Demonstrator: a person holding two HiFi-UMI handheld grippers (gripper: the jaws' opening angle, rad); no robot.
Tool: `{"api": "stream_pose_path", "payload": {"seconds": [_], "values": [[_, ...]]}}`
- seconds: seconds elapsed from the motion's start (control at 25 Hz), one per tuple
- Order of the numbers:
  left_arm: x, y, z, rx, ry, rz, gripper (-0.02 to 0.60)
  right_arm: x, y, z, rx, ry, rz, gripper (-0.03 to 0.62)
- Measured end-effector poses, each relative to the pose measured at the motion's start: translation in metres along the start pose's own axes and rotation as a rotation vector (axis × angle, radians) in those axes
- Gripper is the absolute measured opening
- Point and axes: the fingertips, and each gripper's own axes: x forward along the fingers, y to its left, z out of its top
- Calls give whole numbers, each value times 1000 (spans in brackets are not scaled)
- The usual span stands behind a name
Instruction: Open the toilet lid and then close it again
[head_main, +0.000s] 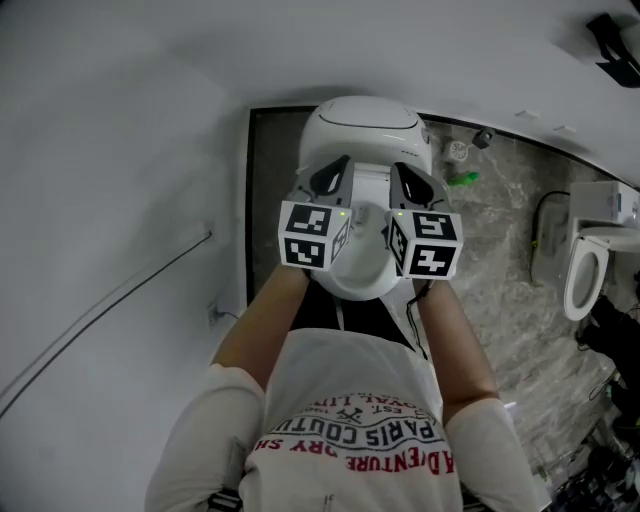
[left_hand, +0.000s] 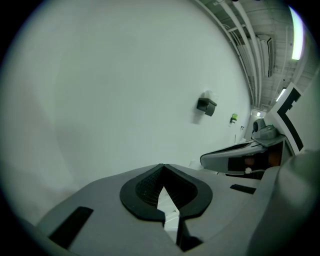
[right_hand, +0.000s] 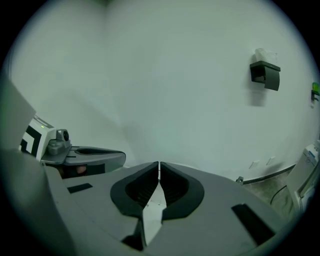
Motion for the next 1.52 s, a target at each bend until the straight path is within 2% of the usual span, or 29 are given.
{"api": "stream_pose_path", "payload": {"seconds": [0.2,0.32,0.52,0.68,0.84,1.04,1.2,1.52], "values": [[-21,-18,-16,-10,-43,13,6,-24,16,-20,-29,-32,16,17],[-32,-26,-28,-23,-36,8,6,-35,22,-35,-37,-32,-2,17],[-49,-41,-66,-16,36,-45,6,-42,29,-80,3,73,-24,17],[-68,-49,-96,-32,30,-72,6,-54,44,-109,-9,80,-64,17],[-82,-56,-121,-62,42,-106,6,-65,53,-137,22,93,-95,17],[-97,-62,-148,-47,25,-147,6,-71,63,-164,11,73,-125,17],[-104,-64,-167,-49,7,-147,6,-74,69,-183,5,56,-124,17],[-117,-80,-215,-66,39,-142,6,-86,77,-236,-3,86,-103,17]]}}
